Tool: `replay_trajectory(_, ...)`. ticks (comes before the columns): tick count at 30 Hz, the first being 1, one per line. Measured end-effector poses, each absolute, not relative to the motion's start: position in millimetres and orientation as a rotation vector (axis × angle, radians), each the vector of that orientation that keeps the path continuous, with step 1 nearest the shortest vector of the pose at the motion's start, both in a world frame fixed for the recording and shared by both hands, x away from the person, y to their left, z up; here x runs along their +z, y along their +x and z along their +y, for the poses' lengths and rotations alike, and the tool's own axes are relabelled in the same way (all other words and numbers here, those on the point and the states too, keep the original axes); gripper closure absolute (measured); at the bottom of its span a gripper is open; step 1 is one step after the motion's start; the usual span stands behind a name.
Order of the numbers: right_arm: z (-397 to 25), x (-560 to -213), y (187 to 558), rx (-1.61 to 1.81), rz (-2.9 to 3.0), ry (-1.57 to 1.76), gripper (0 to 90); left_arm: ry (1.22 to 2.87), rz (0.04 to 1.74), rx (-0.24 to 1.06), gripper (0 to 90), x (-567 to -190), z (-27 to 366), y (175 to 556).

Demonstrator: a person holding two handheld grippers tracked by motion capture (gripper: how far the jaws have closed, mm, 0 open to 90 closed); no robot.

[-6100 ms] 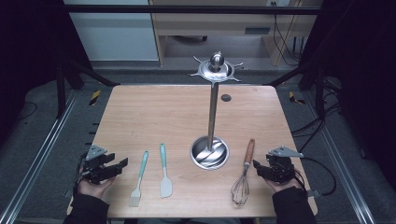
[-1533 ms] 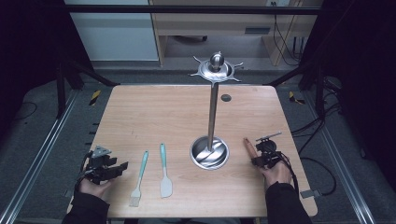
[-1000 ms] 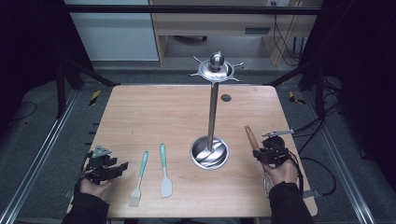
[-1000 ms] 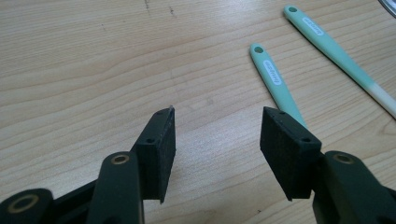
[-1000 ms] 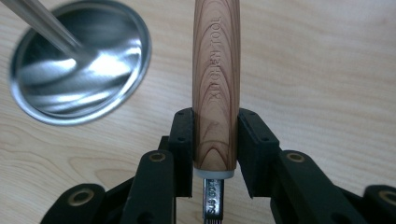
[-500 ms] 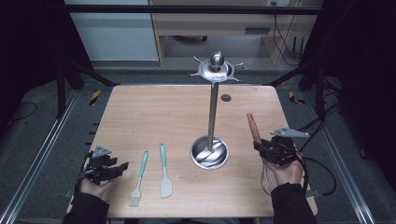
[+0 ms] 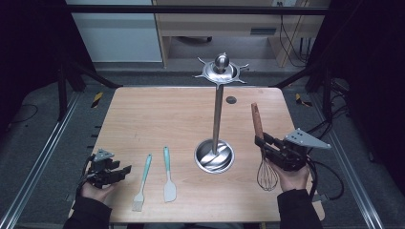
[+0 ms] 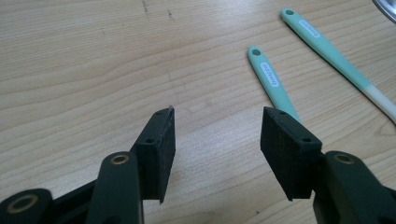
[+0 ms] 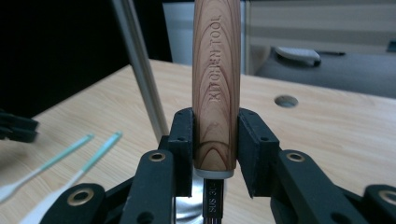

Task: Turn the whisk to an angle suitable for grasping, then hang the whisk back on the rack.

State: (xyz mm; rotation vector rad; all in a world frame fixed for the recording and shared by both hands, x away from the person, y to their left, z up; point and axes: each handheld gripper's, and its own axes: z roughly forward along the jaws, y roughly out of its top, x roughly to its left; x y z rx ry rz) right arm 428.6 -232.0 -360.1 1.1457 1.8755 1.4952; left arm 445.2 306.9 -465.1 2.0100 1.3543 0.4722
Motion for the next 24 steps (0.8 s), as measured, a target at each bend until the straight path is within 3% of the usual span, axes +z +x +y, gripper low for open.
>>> replay_trajectory(24,-226.6,-322.5,408.5,1.64,1.785,0.951,69.0,2.025,1.35,0.485,43.6,-467.1,304.4,446.6)
